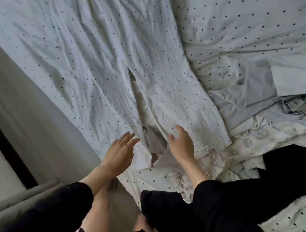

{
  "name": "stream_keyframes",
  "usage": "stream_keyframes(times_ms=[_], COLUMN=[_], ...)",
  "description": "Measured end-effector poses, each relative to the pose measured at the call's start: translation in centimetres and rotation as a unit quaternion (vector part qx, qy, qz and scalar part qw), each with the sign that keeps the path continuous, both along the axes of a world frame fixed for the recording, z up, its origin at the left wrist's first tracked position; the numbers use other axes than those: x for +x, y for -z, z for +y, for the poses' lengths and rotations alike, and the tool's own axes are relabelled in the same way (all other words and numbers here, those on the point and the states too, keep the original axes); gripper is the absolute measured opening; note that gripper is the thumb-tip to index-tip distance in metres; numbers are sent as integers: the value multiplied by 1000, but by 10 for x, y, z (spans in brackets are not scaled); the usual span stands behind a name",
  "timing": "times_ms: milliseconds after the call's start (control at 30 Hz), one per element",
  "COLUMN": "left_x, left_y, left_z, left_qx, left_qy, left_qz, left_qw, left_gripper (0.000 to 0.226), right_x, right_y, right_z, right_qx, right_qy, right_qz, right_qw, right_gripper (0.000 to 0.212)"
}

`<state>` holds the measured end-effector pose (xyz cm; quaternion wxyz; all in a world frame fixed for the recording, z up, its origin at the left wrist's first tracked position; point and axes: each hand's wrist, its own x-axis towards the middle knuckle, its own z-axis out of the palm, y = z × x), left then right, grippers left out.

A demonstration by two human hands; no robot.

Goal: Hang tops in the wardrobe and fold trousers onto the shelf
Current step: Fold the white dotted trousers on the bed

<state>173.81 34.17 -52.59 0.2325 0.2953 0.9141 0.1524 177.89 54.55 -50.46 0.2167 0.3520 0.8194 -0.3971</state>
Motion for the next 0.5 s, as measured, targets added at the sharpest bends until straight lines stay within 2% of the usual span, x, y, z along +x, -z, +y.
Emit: stream_keyframes(times_ms=[233, 400, 500], left_x=[-141, -285, -399], left_y=[-34, -48, -43], left_z=[-52, -73, -92], left_qx=[15, 47, 71], left_qy=[-81, -95, -121], left_qz=[37, 44, 51], left_qw=[996, 993, 989], left_gripper=[47, 47, 45], right_x=[-122, -251, -359], right_y=[-36, -39, -27], right_z=[-35, -61, -89], right_qx=[38, 87, 141], right_qy=[-38, -45, -74], right_qz=[63, 121, 149], right_qw=[997, 988, 976], right_gripper=[49, 51, 53])
